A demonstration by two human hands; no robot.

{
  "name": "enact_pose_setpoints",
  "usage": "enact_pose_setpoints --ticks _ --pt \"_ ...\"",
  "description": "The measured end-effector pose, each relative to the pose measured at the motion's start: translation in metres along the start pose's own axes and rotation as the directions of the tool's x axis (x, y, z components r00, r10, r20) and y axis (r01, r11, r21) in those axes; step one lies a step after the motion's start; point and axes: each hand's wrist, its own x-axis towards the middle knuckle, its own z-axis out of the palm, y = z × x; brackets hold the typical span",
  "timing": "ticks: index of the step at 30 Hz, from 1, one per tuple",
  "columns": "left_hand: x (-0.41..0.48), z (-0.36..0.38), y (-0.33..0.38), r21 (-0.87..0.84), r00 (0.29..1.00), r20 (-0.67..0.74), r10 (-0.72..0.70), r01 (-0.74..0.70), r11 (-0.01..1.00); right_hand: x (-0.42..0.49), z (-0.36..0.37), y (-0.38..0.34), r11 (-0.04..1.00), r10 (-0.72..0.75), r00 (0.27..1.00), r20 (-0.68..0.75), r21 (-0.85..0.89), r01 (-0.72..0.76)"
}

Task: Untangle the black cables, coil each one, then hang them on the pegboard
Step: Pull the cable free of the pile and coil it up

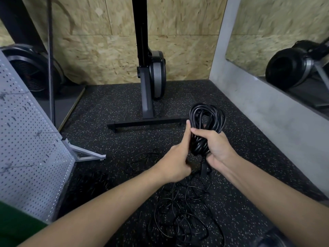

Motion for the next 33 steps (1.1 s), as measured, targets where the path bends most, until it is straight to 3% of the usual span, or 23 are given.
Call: enact_pose_setpoints --ticks 4,7,11,15,18,21,23,26,30,33 --pt "0.002 0.002 -0.017 -0.234 0.987 -0.148 -0.059 0.023 0.972 0.004 -0.005 -0.011 0.991 -0.039 0.999 0.007 0.127 0.038" --pt "0.001 -0.005 -0.024 -0.332 0.999 -0.041 -0.03 0.015 0.943 0.005 -0.01 -0.016 0.969 -0.082 0.996 0.032 0.238 0.072" --pt "-0.006 -0.007 -0.021 -0.085 0.989 0.113 0.097 -0.088 0.992 0.008 -0.016 -0.022 0.951 -0.078 0.996 0.042 0.302 0.061" --pt "-0.007 -0.006 -0.02 0.16 0.983 0.166 0.081 -0.108 0.981 0.01 -0.019 -0.024 0.973 -0.073 0.993 0.089 0.224 0.052" --pt "-0.005 -0.016 -0.019 0.379 0.98 0.153 0.13 -0.18 0.908 0.017 -0.027 -0.023 0.992 -0.12 0.993 0.003 0.038 0.119" --pt "-0.003 -0.035 -0.02 0.463 0.98 0.058 0.191 -0.196 0.864 0.034 -0.043 -0.018 0.97 -0.156 0.981 -0.113 -0.207 0.131" --pt "-0.002 -0.048 -0.027 0.509 0.981 0.012 0.191 -0.171 0.844 0.046 -0.056 -0.014 0.871 -0.226 0.96 -0.165 -0.477 0.123" --pt "-0.001 -0.061 -0.032 0.569 0.97 0.005 0.244 -0.204 0.796 0.046 -0.063 -0.012 0.575 -0.304 0.952 -0.036 -0.804 0.153" --pt "0.002 -0.07 -0.016 0.681 0.857 -0.041 0.514 -0.352 0.642 0.04 -0.055 -0.002 0.242 -0.088 0.975 0.206 -0.945 0.222" --pt "0.003 -0.08 -0.014 0.707 0.762 -0.098 0.64 -0.399 0.583 0.027 -0.044 -0.002 0.316 0.057 0.957 0.285 -0.914 0.253"
